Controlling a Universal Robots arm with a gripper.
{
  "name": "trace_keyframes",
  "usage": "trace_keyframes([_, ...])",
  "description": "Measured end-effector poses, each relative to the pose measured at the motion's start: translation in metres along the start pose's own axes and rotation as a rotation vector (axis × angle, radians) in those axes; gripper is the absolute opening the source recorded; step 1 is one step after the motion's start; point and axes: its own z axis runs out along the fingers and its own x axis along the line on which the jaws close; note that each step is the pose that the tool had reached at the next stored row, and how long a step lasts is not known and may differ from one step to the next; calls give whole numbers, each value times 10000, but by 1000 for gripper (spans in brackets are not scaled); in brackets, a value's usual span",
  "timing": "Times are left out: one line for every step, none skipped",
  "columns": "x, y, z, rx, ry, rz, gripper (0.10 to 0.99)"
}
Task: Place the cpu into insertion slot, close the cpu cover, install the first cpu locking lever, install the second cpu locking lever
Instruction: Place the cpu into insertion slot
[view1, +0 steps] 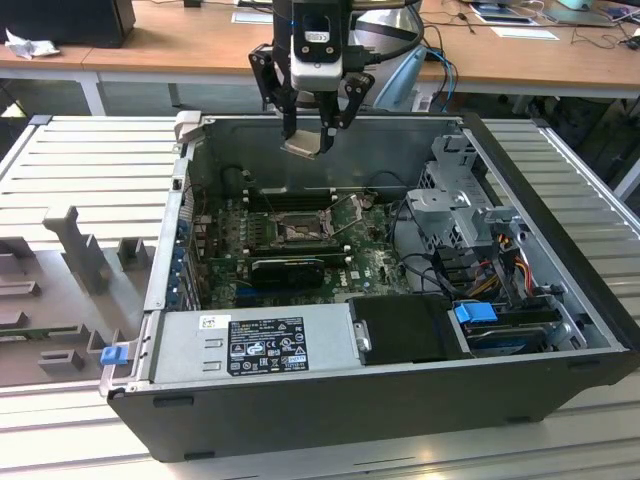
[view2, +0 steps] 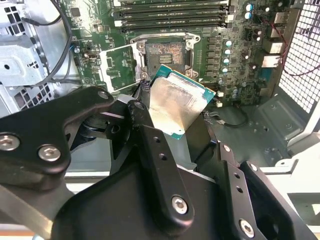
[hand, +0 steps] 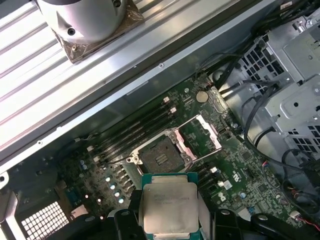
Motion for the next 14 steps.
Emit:
trace_keyframes([0,0,0,-1,-5,58,529])
trace_keyframes([0,0,0,-2,-8,88,529])
trace_keyframes([0,0,0,-2,-11,128,529])
trace_keyframes([0,0,0,-4,-15,179,529])
trace_keyframes([0,0,0,-4,-19,218,529])
trace_keyframes([0,0,0,-5,-25,287,529])
trace_keyframes([0,0,0,-6,-31,351,529])
trace_keyframes([0,0,0,-8,-38,430,529])
trace_keyframes([0,0,0,-10,-45,509,529])
trace_keyframes([0,0,0,-11,-50,571,529])
trace_keyframes([0,0,0,-12,-54,613,529])
trace_keyframes([0,0,0,-14,-59,663,529])
trace_keyframes([0,0,0,-14,-63,719,529])
trace_keyframes([0,0,0,-16,-67,764,529])
